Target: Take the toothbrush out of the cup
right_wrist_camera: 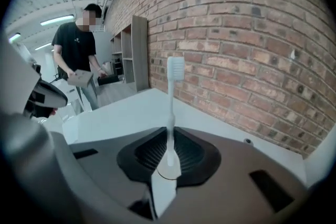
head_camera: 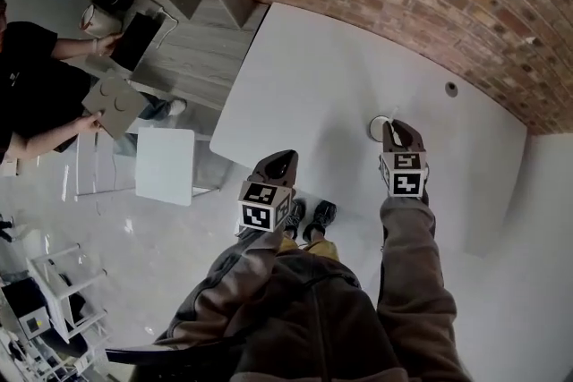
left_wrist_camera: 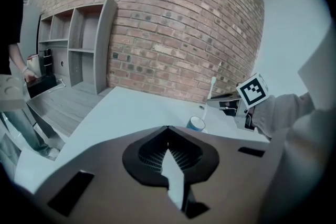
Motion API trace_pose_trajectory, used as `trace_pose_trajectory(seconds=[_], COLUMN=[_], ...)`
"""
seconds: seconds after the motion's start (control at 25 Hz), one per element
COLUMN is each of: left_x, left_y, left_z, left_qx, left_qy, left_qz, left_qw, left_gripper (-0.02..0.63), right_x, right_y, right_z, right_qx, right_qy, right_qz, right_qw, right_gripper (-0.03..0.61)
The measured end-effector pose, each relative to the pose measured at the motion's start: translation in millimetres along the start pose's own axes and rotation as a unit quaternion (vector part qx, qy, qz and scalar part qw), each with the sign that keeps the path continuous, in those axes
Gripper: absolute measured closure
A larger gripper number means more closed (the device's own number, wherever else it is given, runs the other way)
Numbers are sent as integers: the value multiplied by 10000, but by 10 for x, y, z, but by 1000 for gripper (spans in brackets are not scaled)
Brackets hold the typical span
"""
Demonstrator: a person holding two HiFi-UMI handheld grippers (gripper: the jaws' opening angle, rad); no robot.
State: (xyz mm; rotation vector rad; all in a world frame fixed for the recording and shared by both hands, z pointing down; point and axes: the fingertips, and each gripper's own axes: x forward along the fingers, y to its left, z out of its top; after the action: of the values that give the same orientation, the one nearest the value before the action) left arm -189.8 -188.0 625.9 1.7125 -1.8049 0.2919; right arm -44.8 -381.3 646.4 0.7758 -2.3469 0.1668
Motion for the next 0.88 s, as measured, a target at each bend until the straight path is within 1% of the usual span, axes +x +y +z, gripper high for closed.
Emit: trace_pose_trajectory(seconds=[0.24,0.52,0.64,0.88], left_x=[-217,-458,-571,-792], left_y=[-95,-232,-243,-157], left_z=[346,679,822,1061], left_qx=[36,103,124,181], left_qy=[-397,-809,-976,-1234], left_qz=[-143,-320,-380,-396], left_qw=[9991,9962,9944,9914], left_gripper=[610,611,611,611], right_x=[-680,-1288,-1483,-1716], right_y=[152,288,356,527], right_z=[438,731,857,1095], right_qx=[387,783,856,822], right_qy=[-575,-984,-1127,-1349], right_qz=[-186,-326,-361,-468], right_qw=[9974,9915,9893,9863], right_gripper=[532,532,532,533])
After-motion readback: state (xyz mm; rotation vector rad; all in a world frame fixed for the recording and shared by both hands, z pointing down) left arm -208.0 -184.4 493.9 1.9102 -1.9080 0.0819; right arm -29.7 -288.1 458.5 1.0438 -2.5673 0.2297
